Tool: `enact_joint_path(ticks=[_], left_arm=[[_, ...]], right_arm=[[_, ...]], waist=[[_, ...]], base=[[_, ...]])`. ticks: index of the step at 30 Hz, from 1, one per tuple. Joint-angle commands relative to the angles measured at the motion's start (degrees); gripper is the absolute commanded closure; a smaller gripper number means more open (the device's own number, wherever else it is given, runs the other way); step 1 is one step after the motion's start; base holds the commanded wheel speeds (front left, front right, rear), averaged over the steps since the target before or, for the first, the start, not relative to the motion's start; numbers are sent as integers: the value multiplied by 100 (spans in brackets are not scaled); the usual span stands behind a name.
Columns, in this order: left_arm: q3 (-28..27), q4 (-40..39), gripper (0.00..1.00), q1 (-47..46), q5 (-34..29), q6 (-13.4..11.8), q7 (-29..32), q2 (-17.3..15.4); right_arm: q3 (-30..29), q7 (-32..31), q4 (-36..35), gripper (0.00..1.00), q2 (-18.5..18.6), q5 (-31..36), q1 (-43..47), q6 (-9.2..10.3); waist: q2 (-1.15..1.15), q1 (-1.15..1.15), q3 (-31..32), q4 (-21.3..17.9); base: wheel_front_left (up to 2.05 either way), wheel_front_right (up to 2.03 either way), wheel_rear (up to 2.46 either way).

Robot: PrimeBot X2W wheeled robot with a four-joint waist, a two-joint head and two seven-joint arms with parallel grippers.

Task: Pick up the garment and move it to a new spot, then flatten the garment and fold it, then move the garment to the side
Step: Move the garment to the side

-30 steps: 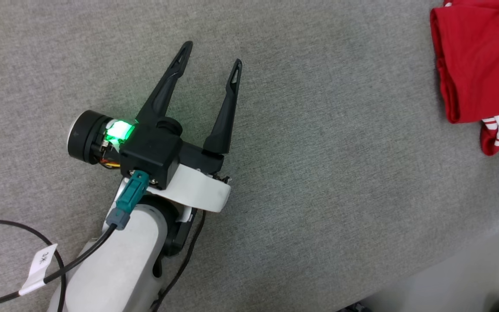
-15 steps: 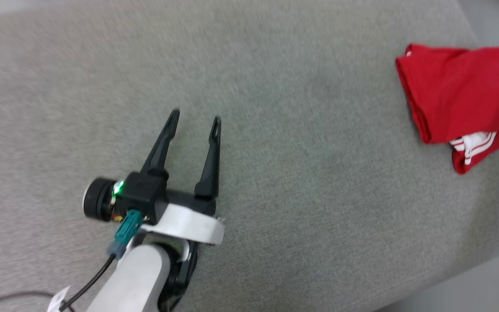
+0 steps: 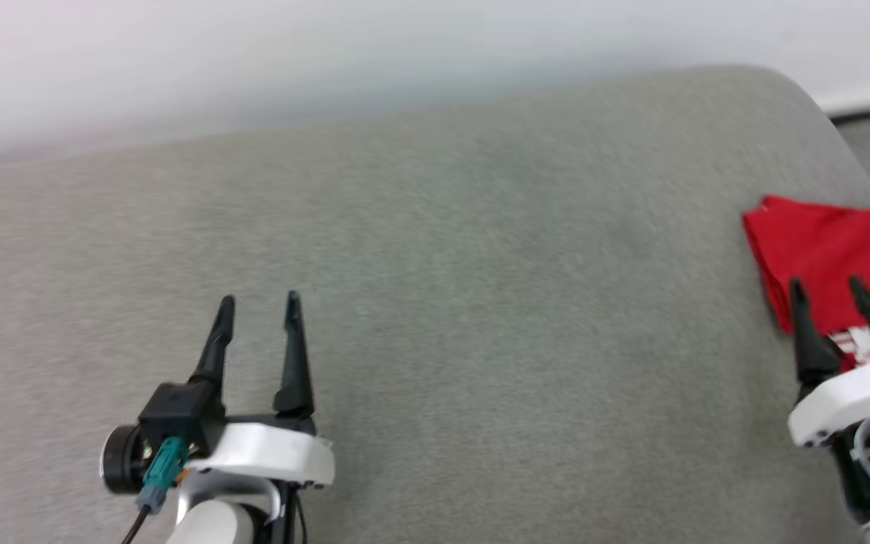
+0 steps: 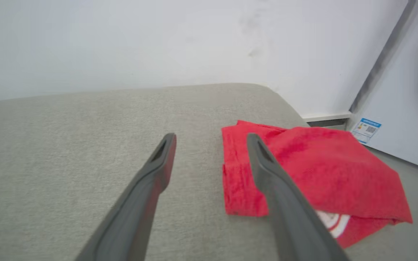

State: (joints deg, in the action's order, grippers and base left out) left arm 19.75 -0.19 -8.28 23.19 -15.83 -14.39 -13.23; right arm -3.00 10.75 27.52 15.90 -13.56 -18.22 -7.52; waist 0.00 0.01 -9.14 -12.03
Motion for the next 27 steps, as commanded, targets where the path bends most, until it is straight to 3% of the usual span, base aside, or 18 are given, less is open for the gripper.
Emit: enact_joint_path(ticks=[1,7,13,20,27], left_arm=[[-56,69,0,124,33,-14,-38,-21],[-271,185,0,464,53,-119,-57,-160],[-241,298,0,777,89,-37,-29,-290],[-174,347,0,918,133,63,-13,-370],[-138,427,0,929,167,113,-26,-365]], right_arm=[[-55,-116,-426,0,-148,-23,347,6],[-45,-440,-1846,0,-573,40,1129,5],[0,-711,-2849,0,-867,174,1720,5],[23,-922,-3523,0,-1030,259,2251,5],[99,-1042,-3730,0,-1112,251,2441,5]], waist=[[0,-1,398,451],[0,-1,676,794],[0,-1,928,900],[0,-1,1051,867],[0,-1,1097,835]], base=[[0,0,0],[0,0,0],[0,0,0],[0,0,0],[0,0,0]])
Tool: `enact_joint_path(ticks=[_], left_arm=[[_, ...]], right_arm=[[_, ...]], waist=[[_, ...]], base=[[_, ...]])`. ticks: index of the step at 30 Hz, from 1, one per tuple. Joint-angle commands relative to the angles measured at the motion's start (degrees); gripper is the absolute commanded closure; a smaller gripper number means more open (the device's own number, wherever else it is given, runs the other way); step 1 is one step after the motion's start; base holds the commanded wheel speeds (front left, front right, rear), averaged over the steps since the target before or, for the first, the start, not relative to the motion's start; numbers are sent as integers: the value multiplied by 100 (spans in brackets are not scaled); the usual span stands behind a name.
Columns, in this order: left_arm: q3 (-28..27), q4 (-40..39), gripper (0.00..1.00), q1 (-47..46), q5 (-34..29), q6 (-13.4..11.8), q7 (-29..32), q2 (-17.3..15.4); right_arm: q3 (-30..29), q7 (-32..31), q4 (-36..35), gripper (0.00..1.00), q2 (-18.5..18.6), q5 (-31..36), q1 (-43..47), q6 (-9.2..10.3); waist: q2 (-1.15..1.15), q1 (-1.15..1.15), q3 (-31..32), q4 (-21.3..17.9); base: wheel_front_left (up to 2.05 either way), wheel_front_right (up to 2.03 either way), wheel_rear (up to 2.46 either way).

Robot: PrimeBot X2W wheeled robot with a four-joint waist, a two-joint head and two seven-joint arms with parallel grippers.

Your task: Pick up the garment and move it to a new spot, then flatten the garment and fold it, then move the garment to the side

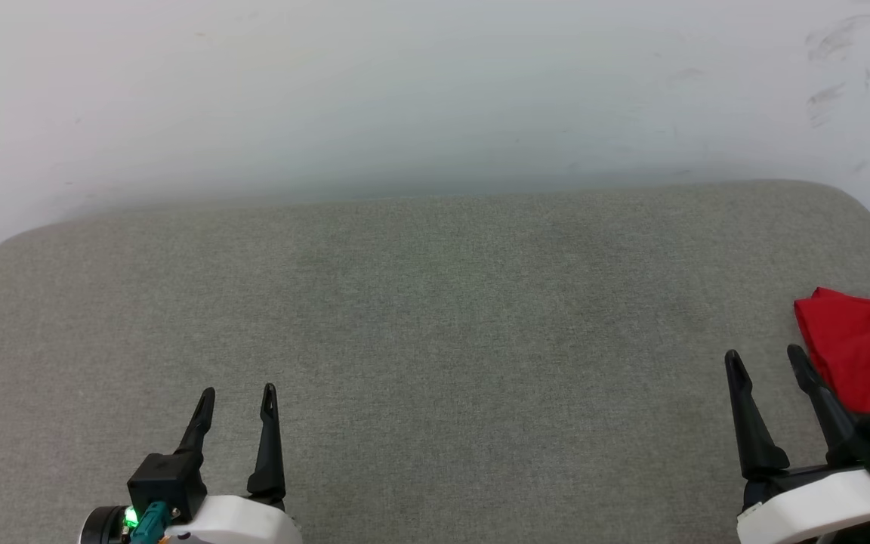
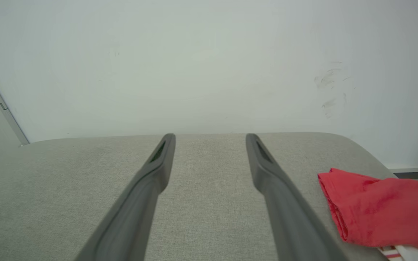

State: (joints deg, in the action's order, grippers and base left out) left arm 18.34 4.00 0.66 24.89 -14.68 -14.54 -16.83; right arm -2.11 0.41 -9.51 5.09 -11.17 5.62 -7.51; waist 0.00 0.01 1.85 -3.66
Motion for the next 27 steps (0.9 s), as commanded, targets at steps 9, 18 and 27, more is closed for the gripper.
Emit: enact_joint_path(ticks=[9,18,27], left_arm=[[9,55,0,-41,-37,16,-34,-2],[4,147,100,5,5,34,-17,31],[-240,234,100,-33,811,268,197,180]], right_arm=[[32,18,-13,0,-70,27,-7,4],[24,39,100,100,-44,0,19,0],[17,-11,368,100,-38,-969,-91,0]], waist=[[0,-1,0,13],[0,-1,4,39],[0,-1,-11,61]], base=[[0,0,0],[0,0,0],[0,0,0]])
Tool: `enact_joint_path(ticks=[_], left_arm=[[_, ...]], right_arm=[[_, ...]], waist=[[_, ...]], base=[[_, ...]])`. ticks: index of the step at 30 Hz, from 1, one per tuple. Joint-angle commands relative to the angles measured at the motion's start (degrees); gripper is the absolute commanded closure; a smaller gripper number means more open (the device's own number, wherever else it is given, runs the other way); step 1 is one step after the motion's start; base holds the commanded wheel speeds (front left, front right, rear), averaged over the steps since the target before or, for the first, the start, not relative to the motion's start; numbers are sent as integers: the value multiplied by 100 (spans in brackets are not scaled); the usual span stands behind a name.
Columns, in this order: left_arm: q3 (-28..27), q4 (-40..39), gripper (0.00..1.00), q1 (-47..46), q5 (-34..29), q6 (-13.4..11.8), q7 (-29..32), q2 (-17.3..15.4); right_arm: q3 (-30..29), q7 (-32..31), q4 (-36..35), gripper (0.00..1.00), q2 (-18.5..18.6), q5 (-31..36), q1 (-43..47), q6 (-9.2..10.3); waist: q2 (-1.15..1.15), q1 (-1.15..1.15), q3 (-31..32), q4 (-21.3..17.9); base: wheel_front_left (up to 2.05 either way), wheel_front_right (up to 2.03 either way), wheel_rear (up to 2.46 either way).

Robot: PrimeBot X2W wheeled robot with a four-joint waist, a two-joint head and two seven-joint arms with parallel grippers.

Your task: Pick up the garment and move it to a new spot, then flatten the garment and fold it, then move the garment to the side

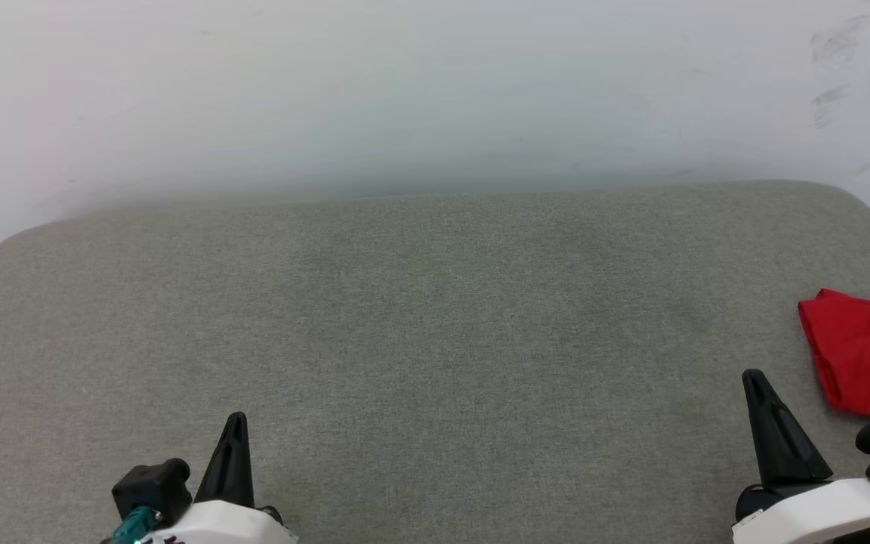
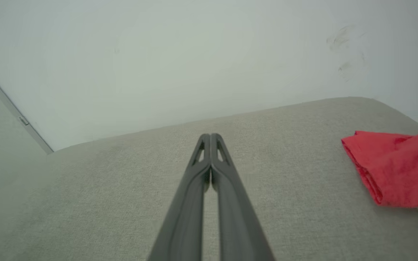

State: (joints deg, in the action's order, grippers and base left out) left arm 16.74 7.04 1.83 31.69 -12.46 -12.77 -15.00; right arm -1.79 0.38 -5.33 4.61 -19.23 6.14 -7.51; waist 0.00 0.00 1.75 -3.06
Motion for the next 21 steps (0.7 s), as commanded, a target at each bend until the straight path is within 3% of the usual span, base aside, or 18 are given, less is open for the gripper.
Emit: enact_joint_path(ticks=[1,21], left_arm=[[-109,-55,100,-162,222,75,46,11],[-639,191,100,-367,1822,598,498,280]], right_arm=[[-19,-15,-18,100,12,-273,-162,0],[-72,-137,499,100,17,-2195,-470,1]], waist=[[0,0,-2,4],[0,0,-34,57]], base=[[0,0,0],[0,0,0]])
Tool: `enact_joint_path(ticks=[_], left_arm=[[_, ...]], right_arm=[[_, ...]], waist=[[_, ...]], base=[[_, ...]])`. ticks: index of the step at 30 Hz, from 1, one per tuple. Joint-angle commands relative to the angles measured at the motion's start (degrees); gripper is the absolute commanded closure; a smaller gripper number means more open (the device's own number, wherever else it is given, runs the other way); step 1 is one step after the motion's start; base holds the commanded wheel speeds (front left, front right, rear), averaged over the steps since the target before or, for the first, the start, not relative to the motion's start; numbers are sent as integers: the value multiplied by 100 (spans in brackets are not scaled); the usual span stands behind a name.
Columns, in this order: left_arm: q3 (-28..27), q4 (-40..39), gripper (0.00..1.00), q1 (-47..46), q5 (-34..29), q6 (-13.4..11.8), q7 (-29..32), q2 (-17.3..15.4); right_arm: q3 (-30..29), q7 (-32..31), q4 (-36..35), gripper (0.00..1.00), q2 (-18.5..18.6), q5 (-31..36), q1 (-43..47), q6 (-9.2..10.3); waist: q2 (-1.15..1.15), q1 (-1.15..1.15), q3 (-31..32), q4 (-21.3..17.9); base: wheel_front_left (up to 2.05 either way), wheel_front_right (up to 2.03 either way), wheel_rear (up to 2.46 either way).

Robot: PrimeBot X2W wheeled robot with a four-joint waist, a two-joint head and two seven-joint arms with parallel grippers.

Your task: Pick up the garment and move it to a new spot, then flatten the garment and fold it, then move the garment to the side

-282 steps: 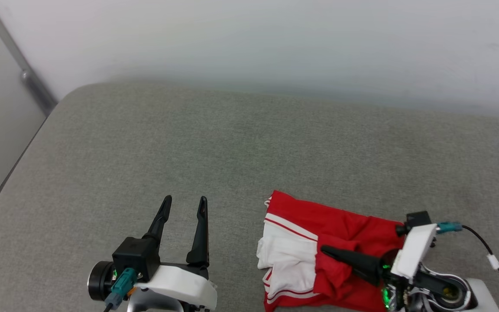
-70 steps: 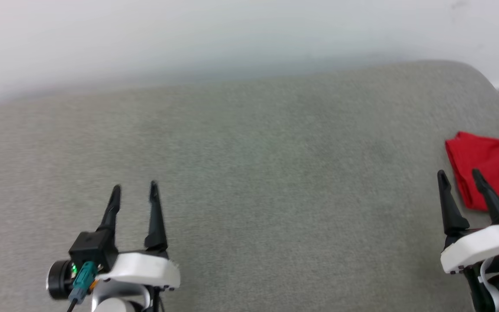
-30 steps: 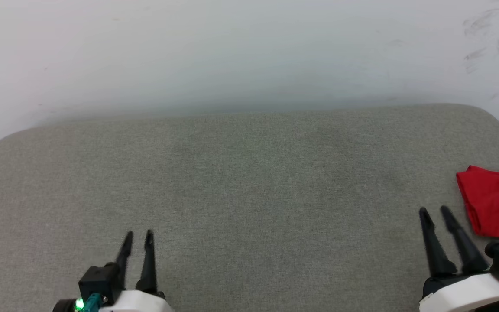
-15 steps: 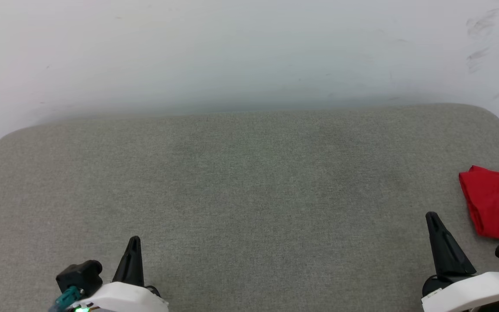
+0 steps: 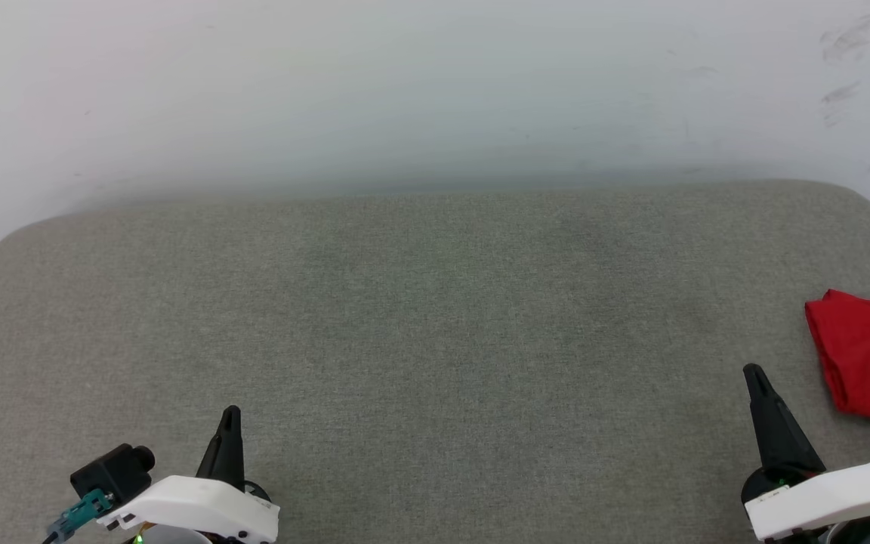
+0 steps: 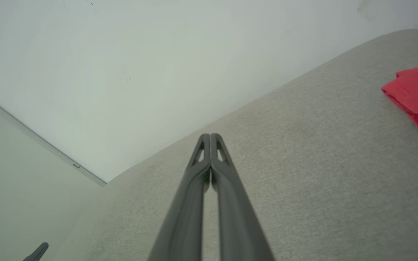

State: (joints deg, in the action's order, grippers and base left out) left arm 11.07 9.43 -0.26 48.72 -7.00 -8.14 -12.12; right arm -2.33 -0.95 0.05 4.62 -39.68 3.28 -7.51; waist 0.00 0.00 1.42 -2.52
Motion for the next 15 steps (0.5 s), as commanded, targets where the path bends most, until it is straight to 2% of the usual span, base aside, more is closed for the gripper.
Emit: enact_joint_path(ticks=[1,15], left_arm=[[-96,-38,100,-167,190,73,54,5],[-414,52,100,-263,1090,369,323,171]], right_arm=[[-21,-11,-16,100,15,-236,-198,1],[-67,-98,277,100,2,-1320,-359,1]], waist=[[0,0,-3,4],[0,0,-26,41]], base=[[0,0,0],[0,0,0]])
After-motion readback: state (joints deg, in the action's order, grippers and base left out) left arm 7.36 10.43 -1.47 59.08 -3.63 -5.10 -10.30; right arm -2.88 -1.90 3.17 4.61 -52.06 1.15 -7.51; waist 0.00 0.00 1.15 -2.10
